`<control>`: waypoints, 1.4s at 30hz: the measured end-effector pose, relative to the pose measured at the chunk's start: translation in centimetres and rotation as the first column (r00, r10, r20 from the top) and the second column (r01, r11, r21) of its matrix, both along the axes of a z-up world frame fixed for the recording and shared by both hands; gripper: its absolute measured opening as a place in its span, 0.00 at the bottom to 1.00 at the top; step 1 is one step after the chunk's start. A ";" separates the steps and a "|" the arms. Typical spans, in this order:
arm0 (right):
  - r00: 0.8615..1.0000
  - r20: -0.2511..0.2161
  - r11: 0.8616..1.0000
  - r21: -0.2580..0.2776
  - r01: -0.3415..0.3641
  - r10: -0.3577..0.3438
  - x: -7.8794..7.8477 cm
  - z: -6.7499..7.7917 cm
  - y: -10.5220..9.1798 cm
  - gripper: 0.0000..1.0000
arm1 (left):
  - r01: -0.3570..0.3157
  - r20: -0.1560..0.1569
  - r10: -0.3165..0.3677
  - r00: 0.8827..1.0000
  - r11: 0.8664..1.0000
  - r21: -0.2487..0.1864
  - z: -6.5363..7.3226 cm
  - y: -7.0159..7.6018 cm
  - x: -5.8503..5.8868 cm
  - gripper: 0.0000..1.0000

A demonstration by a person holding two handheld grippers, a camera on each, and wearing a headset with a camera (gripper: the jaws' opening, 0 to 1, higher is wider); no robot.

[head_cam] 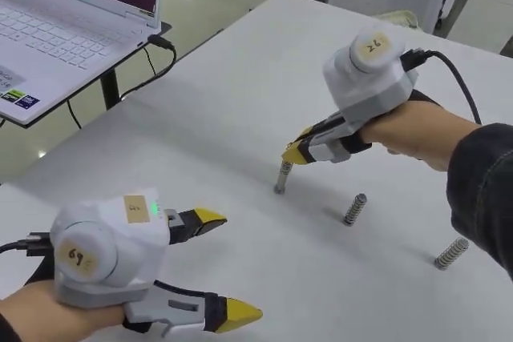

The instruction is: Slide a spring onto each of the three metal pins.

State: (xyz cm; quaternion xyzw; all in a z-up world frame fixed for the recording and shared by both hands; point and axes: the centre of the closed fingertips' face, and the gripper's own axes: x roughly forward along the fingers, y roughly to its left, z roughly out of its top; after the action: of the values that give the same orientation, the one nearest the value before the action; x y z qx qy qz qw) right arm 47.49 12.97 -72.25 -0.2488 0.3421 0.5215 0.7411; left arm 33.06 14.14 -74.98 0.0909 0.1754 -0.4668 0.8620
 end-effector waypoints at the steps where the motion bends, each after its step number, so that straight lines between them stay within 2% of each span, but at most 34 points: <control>1: 1.000 0.001 1.000 -0.001 0.002 -0.002 0.0 -0.1 0.0 0.08 | 0.001 0.000 -0.001 1.000 1.000 -0.001 0.0 0.0 0.0 0.66; 16: 0.999 -0.032 1.000 -0.005 0.015 -0.015 -1.2 -2.2 -0.2 0.08 | 0.001 -0.006 -0.001 1.000 1.000 0.002 -0.1 0.0 -0.1 0.65; 28: 0.999 -0.038 0.999 -0.033 0.001 -0.002 -2.0 -3.6 -0.5 0.08 | 0.001 -0.006 -0.001 1.000 1.000 0.003 -0.1 0.0 -0.1 0.65; 42: 0.999 -0.042 1.000 -0.017 0.001 -0.002 -1.9 -3.5 -0.3 0.09 | 0.000 -0.007 0.000 1.000 1.000 0.003 -0.1 0.1 0.0 0.64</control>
State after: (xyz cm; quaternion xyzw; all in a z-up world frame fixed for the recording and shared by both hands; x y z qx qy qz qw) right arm 45.57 12.65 -75.77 -0.2437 0.3622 0.5231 0.7319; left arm 33.08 14.27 -75.05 0.0908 0.1791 -0.4667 0.8613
